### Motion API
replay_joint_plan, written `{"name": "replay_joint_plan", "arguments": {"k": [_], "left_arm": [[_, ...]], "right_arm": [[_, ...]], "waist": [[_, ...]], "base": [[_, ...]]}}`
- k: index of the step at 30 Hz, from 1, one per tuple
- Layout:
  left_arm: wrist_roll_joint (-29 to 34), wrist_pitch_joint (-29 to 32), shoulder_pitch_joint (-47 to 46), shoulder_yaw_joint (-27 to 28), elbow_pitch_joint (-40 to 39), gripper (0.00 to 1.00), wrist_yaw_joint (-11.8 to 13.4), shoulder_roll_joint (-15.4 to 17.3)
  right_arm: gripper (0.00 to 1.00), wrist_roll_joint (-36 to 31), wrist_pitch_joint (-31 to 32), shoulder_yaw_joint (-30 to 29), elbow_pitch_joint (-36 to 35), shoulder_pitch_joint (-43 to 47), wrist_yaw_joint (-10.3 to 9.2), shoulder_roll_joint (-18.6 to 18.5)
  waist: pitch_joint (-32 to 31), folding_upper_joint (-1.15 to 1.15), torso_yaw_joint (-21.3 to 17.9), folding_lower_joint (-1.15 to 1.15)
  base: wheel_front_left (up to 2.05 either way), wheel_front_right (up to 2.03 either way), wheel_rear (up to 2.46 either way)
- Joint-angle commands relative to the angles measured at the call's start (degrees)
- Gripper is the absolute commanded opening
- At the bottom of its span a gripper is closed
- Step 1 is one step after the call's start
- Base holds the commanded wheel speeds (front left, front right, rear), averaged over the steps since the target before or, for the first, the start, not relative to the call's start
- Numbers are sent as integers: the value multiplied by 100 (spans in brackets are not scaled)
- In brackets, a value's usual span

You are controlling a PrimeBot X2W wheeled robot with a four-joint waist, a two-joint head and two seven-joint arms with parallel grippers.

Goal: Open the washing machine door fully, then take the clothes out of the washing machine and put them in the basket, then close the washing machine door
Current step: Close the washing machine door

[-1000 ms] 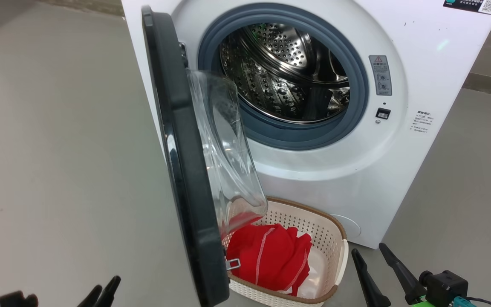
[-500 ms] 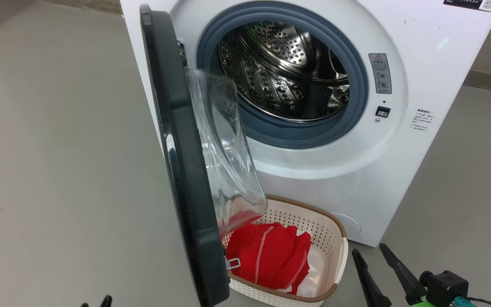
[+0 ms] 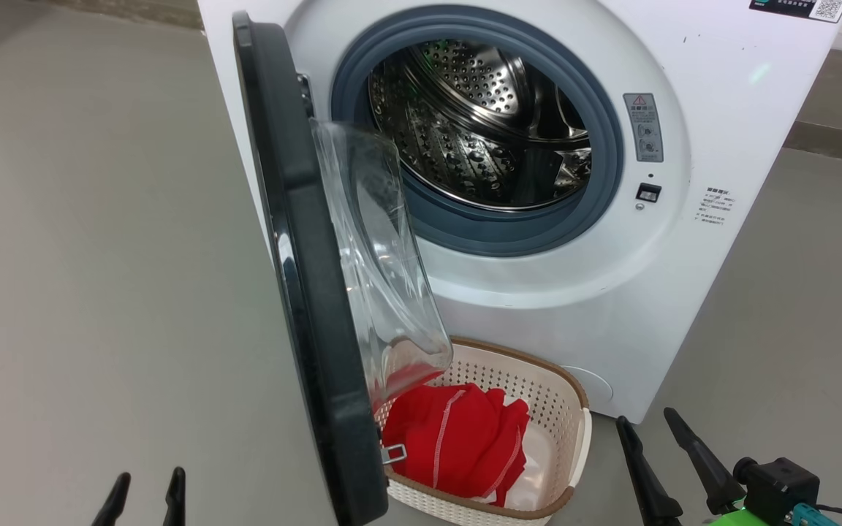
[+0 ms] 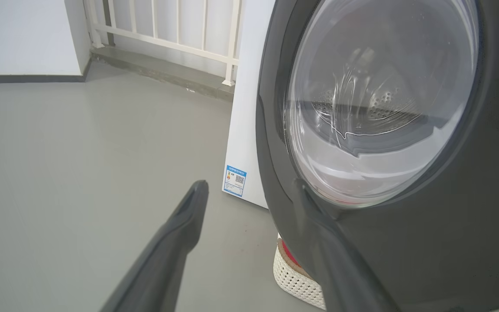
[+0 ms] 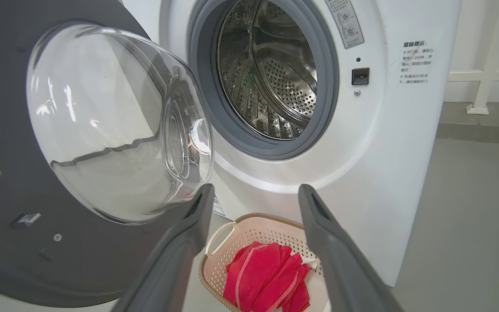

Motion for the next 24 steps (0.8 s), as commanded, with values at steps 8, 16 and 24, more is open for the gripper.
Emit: {"name": "replay_joint_plan", "arguments": {"k": [8, 16, 24], "left_arm": [[1296, -70, 126, 753, -605, 100, -28, -399], [1512, -71, 228, 843, -696, 100, -32, -566], [1586, -71, 218, 785, -709, 100, -33, -555]], "right_arm": [[100, 6, -38, 55, -271, 56, 42, -95], [100, 0, -38, 20, -220, 106, 42, -63], [100, -14, -38, 2, -222, 69, 42, -57]], "waist": [[-25, 0, -60, 0], [-25, 0, -102, 0], [-14, 0, -79, 0]], "base": [[0, 0, 0], [0, 0, 0], [0, 0, 0]]}}
